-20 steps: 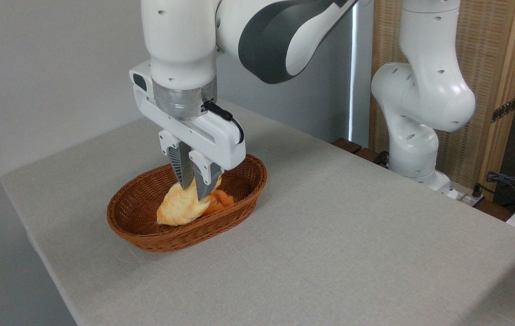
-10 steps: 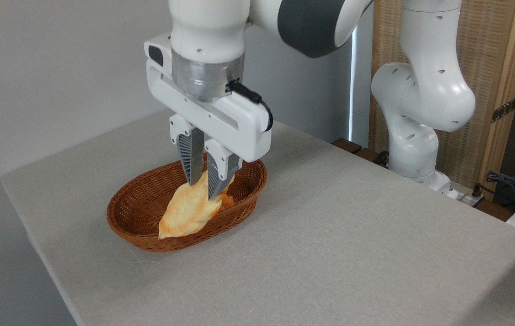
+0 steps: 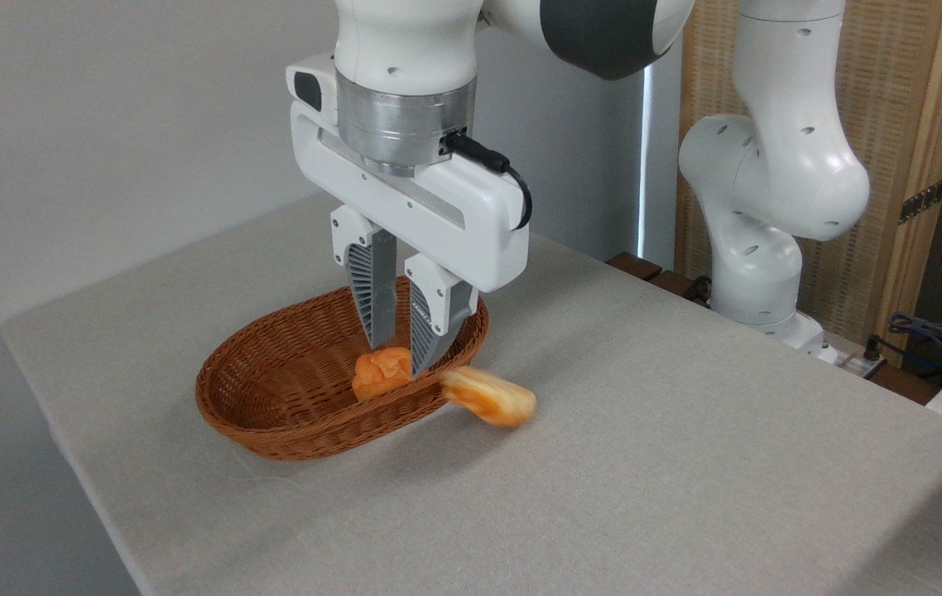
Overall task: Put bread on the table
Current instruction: 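Move the bread roll past the basket rim and release it onto the table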
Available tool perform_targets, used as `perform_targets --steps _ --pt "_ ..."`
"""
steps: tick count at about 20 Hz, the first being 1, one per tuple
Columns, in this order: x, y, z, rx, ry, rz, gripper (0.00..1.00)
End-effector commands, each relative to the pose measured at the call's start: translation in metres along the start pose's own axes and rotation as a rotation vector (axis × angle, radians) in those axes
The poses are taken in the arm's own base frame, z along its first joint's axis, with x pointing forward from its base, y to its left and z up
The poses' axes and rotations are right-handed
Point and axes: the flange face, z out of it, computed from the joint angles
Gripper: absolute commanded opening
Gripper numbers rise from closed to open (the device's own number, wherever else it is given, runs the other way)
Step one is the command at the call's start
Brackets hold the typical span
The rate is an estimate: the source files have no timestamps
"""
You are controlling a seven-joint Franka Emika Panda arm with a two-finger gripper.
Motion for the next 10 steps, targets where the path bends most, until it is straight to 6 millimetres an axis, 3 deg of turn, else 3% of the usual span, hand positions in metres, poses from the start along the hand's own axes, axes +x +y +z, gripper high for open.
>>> perform_targets --steps 1,10 --pt "-0.0023 0.0014 -0.0097 0.010 -0.017 0.019 1.00" --pt "0.0034 0.0047 -0.0092 0.021 -0.014 0.024 1.00"
